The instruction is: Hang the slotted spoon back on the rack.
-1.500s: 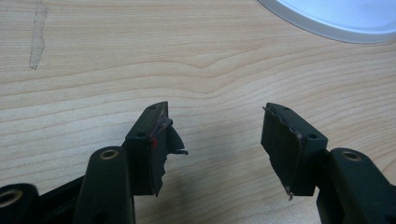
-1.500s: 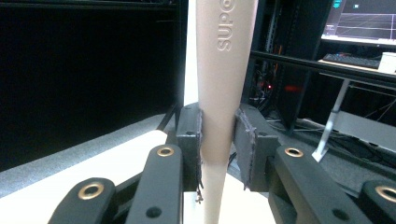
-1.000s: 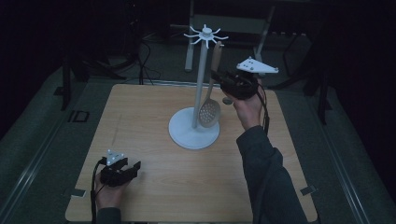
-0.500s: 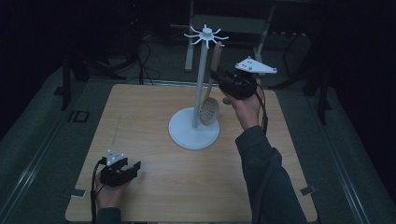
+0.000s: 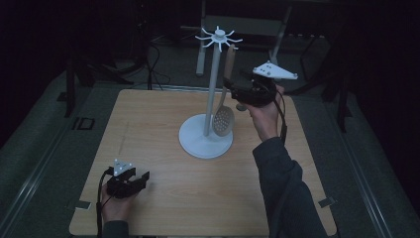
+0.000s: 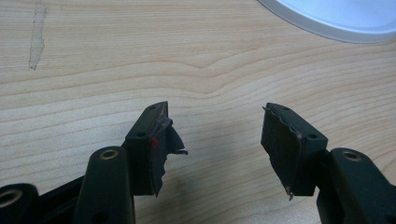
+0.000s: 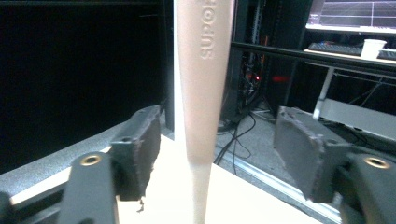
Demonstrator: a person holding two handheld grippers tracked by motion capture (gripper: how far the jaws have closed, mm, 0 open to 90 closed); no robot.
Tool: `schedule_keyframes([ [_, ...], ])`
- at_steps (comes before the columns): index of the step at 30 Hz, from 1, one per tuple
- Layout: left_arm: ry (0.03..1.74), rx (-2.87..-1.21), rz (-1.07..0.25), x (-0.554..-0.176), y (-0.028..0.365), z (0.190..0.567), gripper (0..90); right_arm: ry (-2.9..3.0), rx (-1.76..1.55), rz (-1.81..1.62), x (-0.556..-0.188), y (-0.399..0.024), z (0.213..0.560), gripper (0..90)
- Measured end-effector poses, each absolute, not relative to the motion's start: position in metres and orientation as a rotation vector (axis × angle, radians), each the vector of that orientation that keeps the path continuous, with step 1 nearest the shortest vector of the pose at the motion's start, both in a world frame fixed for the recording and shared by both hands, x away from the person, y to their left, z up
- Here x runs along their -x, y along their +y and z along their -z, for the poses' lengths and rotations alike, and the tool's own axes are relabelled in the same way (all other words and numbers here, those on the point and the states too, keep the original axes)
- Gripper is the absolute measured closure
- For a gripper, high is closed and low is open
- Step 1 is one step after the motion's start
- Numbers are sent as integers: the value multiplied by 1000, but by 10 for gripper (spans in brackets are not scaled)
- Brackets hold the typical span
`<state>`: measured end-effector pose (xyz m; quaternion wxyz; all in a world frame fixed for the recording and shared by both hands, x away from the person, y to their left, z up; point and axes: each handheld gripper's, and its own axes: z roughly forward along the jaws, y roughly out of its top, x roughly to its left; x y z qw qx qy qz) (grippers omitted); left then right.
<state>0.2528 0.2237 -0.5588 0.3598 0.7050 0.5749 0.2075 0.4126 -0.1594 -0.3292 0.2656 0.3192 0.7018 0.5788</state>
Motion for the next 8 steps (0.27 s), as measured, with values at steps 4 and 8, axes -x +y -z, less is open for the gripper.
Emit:
schedule_keyframes([
  [4, 1481, -1821, -535, -253, 224, 559, 424, 1909, -868, -1541, -411, -162, 333, 269],
  [8, 1483, -1817, -532, -253, 224, 559, 424, 1937, -851, -1504, -406, -168, 343, 259],
])
